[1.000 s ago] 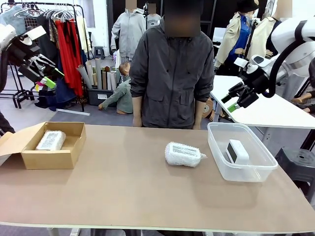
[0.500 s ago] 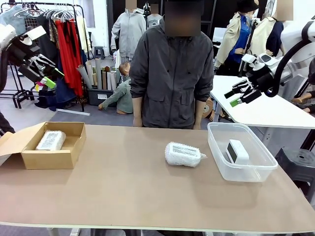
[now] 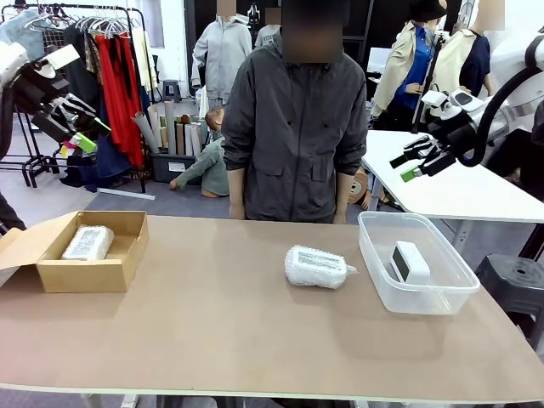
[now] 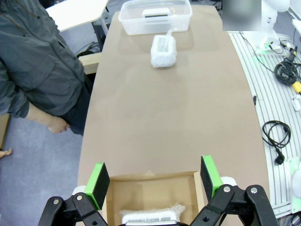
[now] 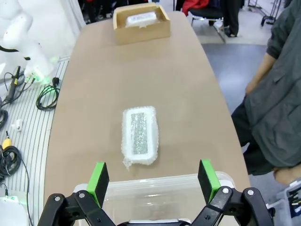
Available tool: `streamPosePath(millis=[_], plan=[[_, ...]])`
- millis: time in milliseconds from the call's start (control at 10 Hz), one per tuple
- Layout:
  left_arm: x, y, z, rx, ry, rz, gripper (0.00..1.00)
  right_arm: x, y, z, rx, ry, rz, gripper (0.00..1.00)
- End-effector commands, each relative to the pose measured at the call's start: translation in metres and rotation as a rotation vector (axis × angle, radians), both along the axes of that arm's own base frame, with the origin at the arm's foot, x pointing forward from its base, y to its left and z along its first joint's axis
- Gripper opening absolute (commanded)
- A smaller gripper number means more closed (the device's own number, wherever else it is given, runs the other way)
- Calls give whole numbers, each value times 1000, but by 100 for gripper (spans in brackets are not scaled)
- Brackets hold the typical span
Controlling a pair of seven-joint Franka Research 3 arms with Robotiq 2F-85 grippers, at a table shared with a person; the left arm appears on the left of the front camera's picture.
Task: Separate and place wrapped and unwrapped clocks.
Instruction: Pick up the Digital clock indicated by the person.
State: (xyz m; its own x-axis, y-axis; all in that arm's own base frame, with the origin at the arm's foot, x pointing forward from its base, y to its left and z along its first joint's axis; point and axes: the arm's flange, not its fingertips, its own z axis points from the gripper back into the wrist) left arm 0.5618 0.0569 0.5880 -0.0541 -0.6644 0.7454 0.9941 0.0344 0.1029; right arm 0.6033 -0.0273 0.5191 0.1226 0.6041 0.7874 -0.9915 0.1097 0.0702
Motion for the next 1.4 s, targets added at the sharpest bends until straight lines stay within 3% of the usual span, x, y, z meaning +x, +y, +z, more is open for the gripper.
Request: streamPosePath(millis=[0, 1300], plan=[[-2, 1, 0, -2, -9, -12, 100, 0, 1, 0, -8, -12, -14, 100], [-2, 1, 0, -2, -9, -12, 100, 0, 1, 0, -8, -12, -14, 100]])
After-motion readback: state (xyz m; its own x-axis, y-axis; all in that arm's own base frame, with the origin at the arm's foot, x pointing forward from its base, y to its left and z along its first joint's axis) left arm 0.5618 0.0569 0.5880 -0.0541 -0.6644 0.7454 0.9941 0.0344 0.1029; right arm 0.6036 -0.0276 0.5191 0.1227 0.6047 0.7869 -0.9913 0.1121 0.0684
